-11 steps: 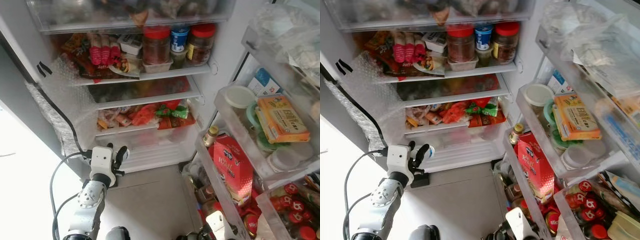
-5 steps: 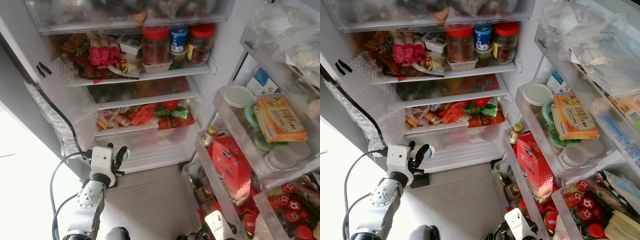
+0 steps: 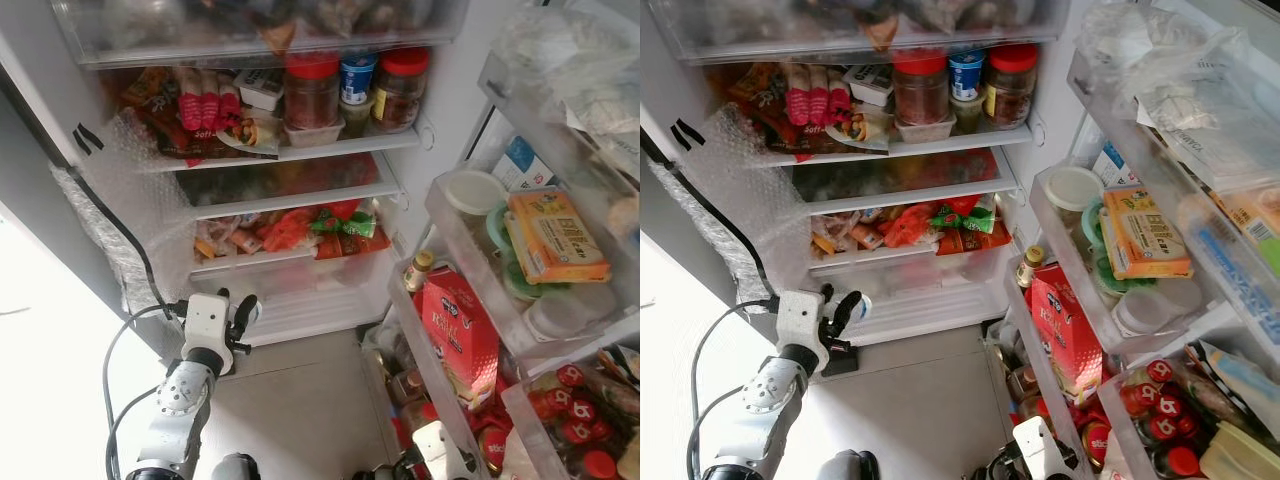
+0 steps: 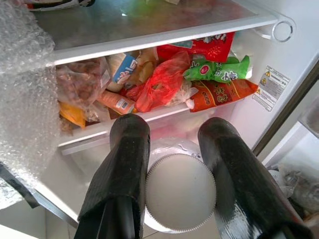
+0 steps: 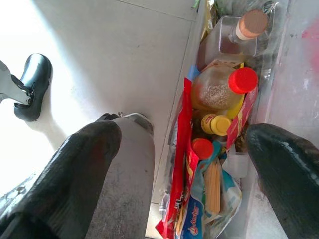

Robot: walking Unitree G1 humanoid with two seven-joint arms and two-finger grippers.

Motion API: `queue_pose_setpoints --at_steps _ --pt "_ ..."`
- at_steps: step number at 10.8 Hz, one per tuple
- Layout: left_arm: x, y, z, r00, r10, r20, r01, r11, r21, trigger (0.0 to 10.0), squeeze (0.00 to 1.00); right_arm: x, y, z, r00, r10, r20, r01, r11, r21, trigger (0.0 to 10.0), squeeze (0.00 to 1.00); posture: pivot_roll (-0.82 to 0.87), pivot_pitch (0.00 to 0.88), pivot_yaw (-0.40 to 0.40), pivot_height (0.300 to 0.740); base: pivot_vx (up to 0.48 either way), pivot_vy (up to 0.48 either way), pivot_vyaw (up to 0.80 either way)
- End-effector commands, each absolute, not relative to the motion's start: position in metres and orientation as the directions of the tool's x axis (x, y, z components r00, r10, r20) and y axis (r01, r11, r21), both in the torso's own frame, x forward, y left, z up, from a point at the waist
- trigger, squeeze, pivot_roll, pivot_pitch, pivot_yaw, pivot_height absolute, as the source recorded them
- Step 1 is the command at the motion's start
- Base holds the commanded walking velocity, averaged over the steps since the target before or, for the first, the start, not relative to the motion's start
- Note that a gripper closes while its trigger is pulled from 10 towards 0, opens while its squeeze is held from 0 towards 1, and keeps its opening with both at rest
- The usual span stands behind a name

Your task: Restocking fridge

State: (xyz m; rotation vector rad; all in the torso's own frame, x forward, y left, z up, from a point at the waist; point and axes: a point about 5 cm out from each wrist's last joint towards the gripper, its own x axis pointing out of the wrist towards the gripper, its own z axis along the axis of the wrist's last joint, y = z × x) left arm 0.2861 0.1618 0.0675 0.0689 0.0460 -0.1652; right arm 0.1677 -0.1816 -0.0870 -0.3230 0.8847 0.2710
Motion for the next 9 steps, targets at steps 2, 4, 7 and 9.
queue_pose_setpoints --at_steps 2,4,7,9 --pt "0.2873 0.1614 0.0707 0.985 -0.168 -0.037 0.170 0.983 0.061 10.0 0.00 0.1484 -0.1805 -0.0962 0.536 0.094 -0.839 -0.394 0.907 -0.150 10.0 0.00 0.02 0.180 -0.042 0.689 0.000 0.000 0.00" --pt "0.2875 0.1615 0.0710 0.985 -0.169 -0.038 0.171 0.983 0.063 10.0 0.00 0.1476 -0.1828 -0.0967 0.530 0.077 -0.845 -0.396 0.903 -0.165 10.0 0.00 0.02 0.179 -0.042 0.674 0.000 0.000 0.00" --pt "0.2877 0.1614 0.0713 0.985 -0.169 -0.037 0.171 0.983 0.063 10.0 0.00 0.1484 -0.1822 -0.0962 0.534 0.086 -0.841 -0.397 0.904 -0.160 10.0 0.00 0.02 0.178 -0.043 0.634 0.000 0.000 0.00" --pt "0.2880 0.1615 0.0718 0.985 -0.169 -0.034 0.171 0.983 0.063 10.0 0.00 0.1493 -0.1811 -0.0957 0.542 0.091 -0.835 -0.391 0.907 -0.155 10.0 0.00 0.02 0.179 -0.042 0.634 0.000 0.000 0.00"
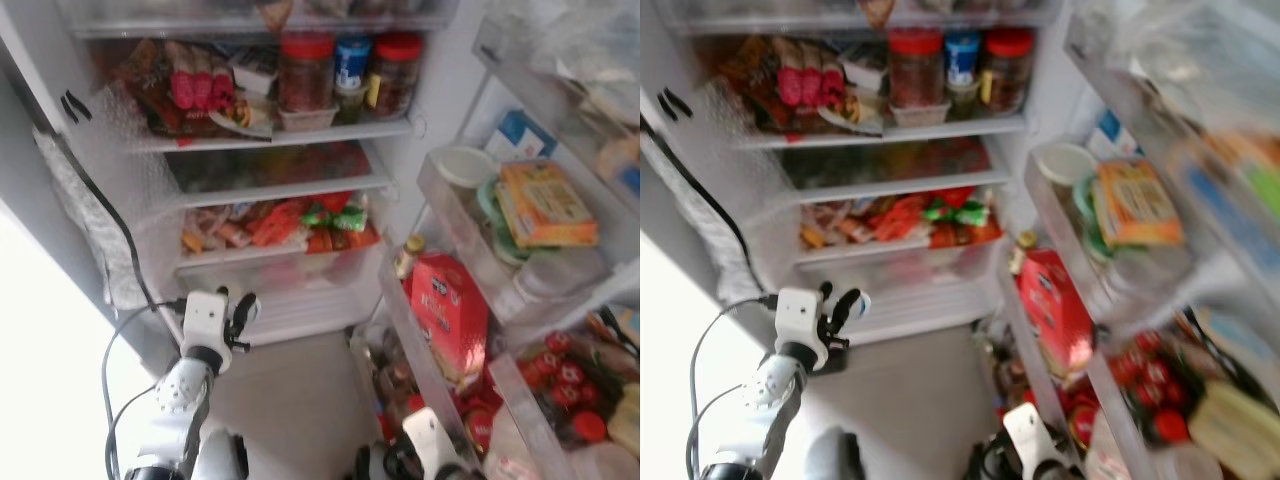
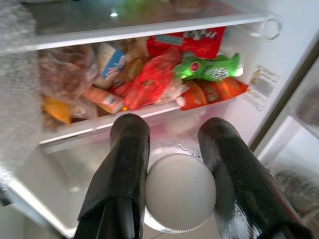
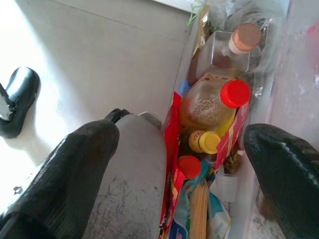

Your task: Restocking fridge

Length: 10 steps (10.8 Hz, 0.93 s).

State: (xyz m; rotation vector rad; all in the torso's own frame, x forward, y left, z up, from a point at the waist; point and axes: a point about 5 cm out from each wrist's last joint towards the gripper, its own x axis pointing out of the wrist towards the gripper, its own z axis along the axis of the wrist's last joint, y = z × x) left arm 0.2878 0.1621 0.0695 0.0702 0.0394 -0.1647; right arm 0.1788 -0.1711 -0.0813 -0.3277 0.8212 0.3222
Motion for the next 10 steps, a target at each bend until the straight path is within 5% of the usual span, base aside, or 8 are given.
queue_pose_setpoints --at_steps 1,5,10 --pt "0.2882 0.1618 0.0723 0.986 -0.164 -0.030 0.166 0.984 0.062 10.0 0.00 0.1495 -0.1806 -0.0957 0.541 0.092 -0.836 -0.394 0.906 -0.155 10.0 0.00 0.02 0.179 -0.042 0.634 0.000 0.000 0.00" --pt "0.2908 0.1621 0.0792 0.987 -0.160 0.004 0.159 0.985 0.062 10.0 0.00 0.1512 -0.1786 -0.0952 0.548 0.099 -0.831 -0.390 0.909 -0.149 10.0 0.00 0.03 0.179 -0.041 0.634 0.000 0.000 0.00" --pt "0.2918 0.1634 0.0819 0.987 -0.158 0.017 0.156 0.985 0.076 10.0 0.00 0.1521 -0.1758 -0.0950 0.547 0.110 -0.830 -0.394 0.908 -0.139 10.0 0.00 0.03 0.177 -0.039 0.634 0.307 0.000 0.00"
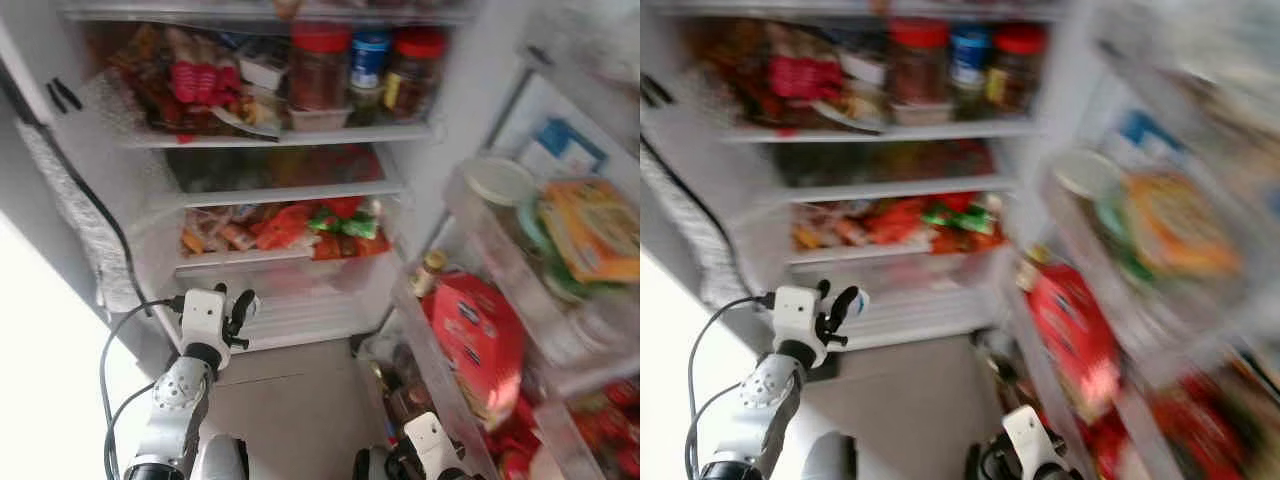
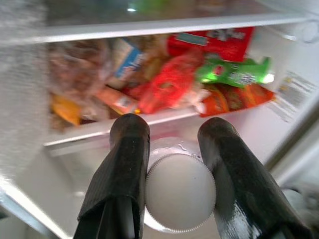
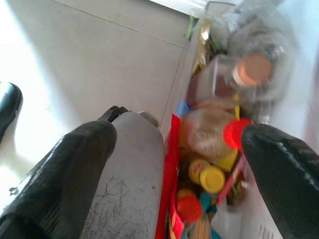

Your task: Restocking fridge

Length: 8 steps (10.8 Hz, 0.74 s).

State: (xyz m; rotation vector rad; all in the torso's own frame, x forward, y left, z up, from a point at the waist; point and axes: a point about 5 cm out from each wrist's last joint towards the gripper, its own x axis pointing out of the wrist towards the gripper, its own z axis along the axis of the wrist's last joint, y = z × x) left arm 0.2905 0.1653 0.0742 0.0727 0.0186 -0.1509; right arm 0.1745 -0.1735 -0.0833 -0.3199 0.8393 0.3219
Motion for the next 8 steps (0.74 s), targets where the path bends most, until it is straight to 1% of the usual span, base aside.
queue_pose_setpoints --at_steps 1,5,8 --pt "0.293 0.163 0.083 0.987 -0.157 0.024 0.154 0.984 0.084 10.0 0.00 0.152 -0.174 -0.095 0.546 0.113 -0.830 -0.394 0.909 -0.136 10.0 0.00 0.02 0.178 -0.038 0.634 0.315 0.000 0.00" --pt "0.294 0.165 0.087 0.987 -0.153 0.042 0.148 0.982 0.116 10.0 0.00 0.150 -0.170 -0.096 0.539 0.120 -0.834 -0.398 0.908 -0.127 10.0 0.00 0.03 0.176 -0.041 0.634 0.318 0.000 0.00" --pt "0.296 0.163 0.093 0.985 -0.157 0.077 0.141 0.974 0.177 10.0 0.00 0.151 -0.170 -0.096 0.541 0.116 -0.833 -0.397 0.909 -0.130 10.0 0.00 0.03 0.174 -0.042 0.634 0.319 0.000 0.00"
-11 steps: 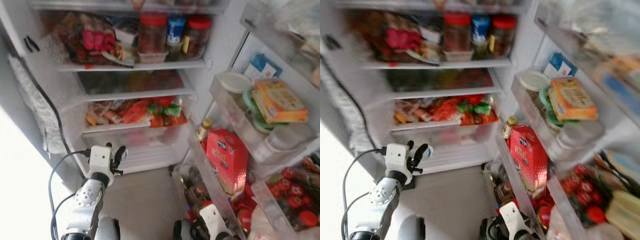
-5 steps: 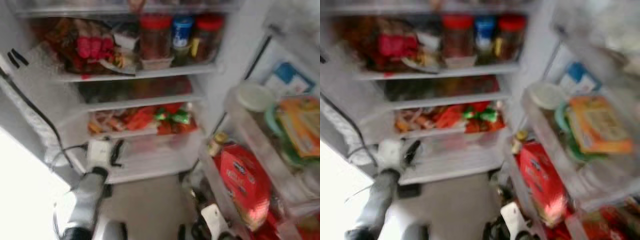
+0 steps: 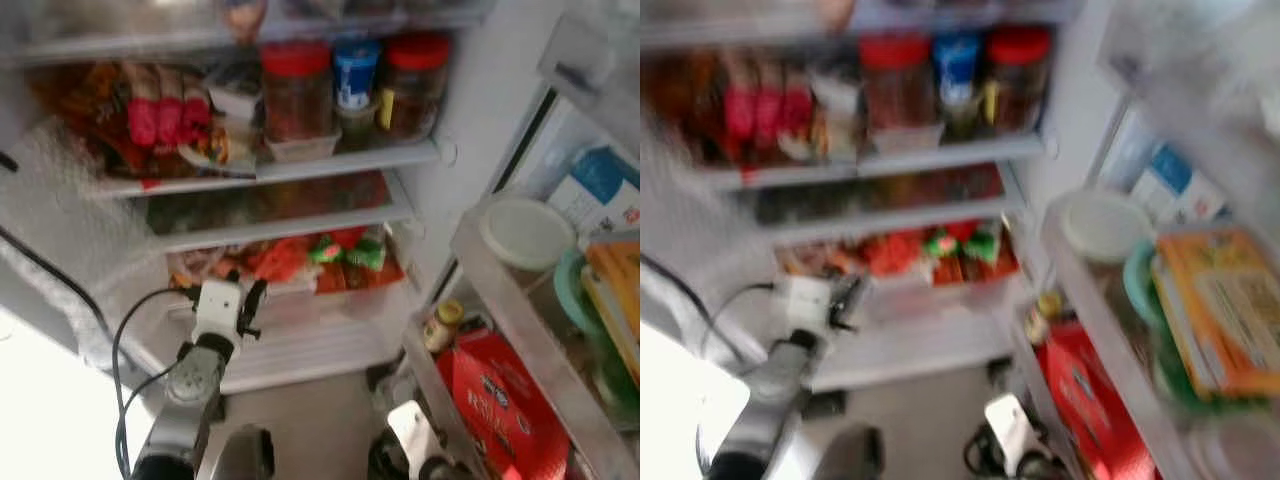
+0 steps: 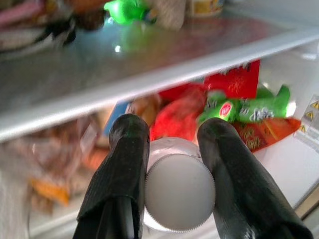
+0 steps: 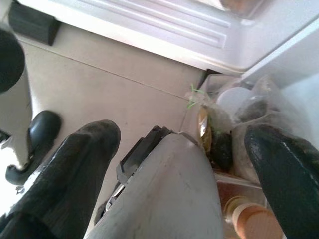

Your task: Restocking fridge

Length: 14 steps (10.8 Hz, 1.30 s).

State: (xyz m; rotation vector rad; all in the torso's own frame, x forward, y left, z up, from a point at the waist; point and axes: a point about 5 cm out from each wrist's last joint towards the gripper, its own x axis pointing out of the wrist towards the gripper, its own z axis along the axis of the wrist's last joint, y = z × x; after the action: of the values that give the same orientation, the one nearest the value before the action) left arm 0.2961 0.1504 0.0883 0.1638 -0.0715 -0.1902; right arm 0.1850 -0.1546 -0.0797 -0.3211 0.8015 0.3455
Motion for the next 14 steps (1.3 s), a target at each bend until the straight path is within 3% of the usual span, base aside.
queue_pose_setpoints --at_steps 1,2,6,8,10,12,14 --pt "0.297 0.162 0.101 0.979 -0.171 0.111 0.140 0.960 0.243 10.0 0.00 0.151 -0.171 -0.096 0.540 0.114 -0.834 -0.394 0.910 -0.131 10.0 0.00 0.03 0.175 -0.043 0.634 0.304 0.000 0.00" --pt "0.300 0.165 0.116 0.971 -0.150 0.185 0.079 0.936 0.344 10.0 0.00 0.150 -0.170 -0.097 0.537 0.118 -0.835 -0.398 0.909 -0.128 10.0 0.00 0.03 0.175 -0.044 0.634 0.000 0.000 0.00" --pt "0.303 0.166 0.136 0.946 -0.155 0.284 0.012 0.893 0.449 10.0 0.00 0.148 -0.167 -0.097 0.534 0.128 -0.836 -0.403 0.907 -0.119 10.0 0.00 0.02 0.180 -0.041 0.634 0.000 0.000 0.00" --pt "0.301 0.160 0.155 0.908 -0.276 0.316 -0.018 0.727 0.686 10.0 0.00 0.148 -0.166 -0.098 0.531 0.131 -0.837 -0.405 0.907 -0.114 10.0 0.00 0.03 0.179 -0.039 0.634 0.000 0.000 0.00" --pt "0.303 0.158 0.123 0.888 -0.444 0.120 0.135 0.501 0.855 10.0 0.00 0.149 -0.165 -0.097 0.534 0.134 -0.835 -0.405 0.908 -0.113 10.0 0.00 0.02 0.178 -0.038 0.634 0.000 0.000 0.00" --pt "0.317 0.163 0.111 0.907 -0.414 0.080 0.121 0.436 0.892 10.0 0.00 0.148 -0.166 -0.098 0.533 0.134 -0.835 -0.403 0.908 -0.112 10.0 0.00 0.01 0.178 -0.044 0.634 0.000 0.000 0.00" --pt "0.327 0.167 0.125 0.910 -0.376 0.174 0.004 0.429 0.903 10.0 0.00 0.144 -0.167 -0.099 0.530 0.129 -0.838 -0.399 0.910 -0.112 10.0 0.00 0.01 0.185 -0.047 0.634 0.000 0.000 0.00"
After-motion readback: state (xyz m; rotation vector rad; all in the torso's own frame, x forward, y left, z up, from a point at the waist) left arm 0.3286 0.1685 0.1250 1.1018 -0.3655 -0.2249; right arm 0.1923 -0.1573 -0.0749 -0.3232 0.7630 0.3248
